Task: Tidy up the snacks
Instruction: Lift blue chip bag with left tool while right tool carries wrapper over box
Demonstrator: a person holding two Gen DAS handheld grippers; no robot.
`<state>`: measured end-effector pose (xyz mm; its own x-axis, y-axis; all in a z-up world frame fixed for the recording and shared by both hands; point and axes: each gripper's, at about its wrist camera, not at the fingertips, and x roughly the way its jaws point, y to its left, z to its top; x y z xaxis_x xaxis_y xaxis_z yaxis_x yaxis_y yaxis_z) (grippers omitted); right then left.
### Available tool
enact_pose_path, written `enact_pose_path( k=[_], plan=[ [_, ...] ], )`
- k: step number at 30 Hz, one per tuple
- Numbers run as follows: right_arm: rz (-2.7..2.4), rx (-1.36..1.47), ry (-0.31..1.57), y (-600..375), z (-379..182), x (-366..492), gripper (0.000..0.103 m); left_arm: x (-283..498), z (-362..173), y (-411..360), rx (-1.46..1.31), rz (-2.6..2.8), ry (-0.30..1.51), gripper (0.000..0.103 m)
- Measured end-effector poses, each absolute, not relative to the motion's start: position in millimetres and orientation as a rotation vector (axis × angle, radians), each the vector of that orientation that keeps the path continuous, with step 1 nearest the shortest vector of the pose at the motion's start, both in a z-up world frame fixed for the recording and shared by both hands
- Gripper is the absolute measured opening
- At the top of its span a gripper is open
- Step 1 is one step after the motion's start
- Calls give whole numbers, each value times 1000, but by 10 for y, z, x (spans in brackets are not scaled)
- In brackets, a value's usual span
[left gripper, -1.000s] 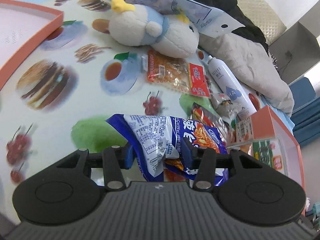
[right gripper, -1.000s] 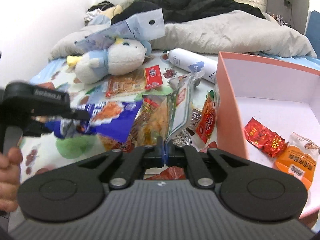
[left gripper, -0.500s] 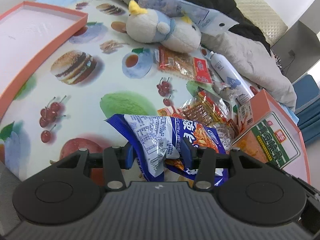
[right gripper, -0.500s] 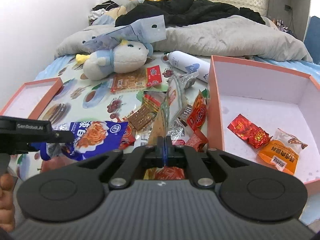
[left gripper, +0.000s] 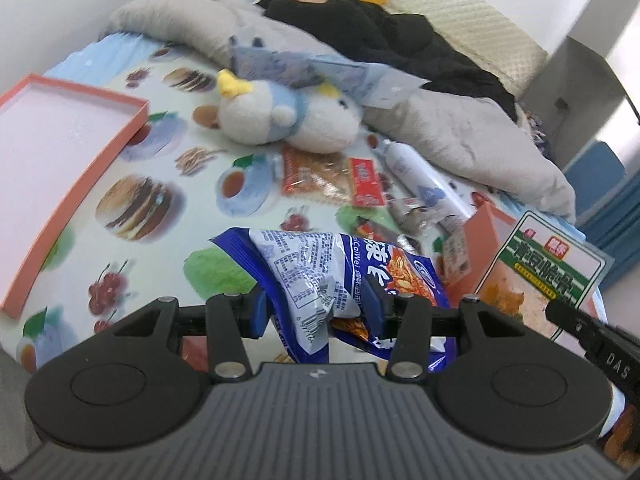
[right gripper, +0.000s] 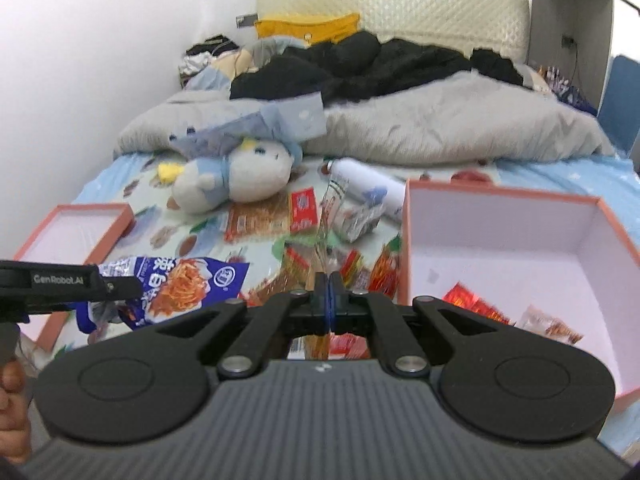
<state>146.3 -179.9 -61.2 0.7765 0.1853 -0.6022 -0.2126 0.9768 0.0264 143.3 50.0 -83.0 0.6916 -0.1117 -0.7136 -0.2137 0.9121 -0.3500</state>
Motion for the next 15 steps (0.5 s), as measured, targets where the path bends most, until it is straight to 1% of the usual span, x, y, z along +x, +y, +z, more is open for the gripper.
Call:
enact_pose_path(
  k=[5, 10, 14, 15],
  plan=[
    [213, -21, 617, -1960, -324, 1498, 3, 1549, -587, 360, -407, 28, 793, 52],
    [208, -2, 576, -2164, -58, 1506, 3, 1641, -235, 192, -404, -23, 729, 51],
    [190, 9, 538, -2324, 138, 1502, 3, 1732, 38, -15, -373, -64, 692, 47],
    [185, 9, 527, -2367, 184, 1499, 3, 1753, 103, -71, -366, -76, 682, 43]
  ],
)
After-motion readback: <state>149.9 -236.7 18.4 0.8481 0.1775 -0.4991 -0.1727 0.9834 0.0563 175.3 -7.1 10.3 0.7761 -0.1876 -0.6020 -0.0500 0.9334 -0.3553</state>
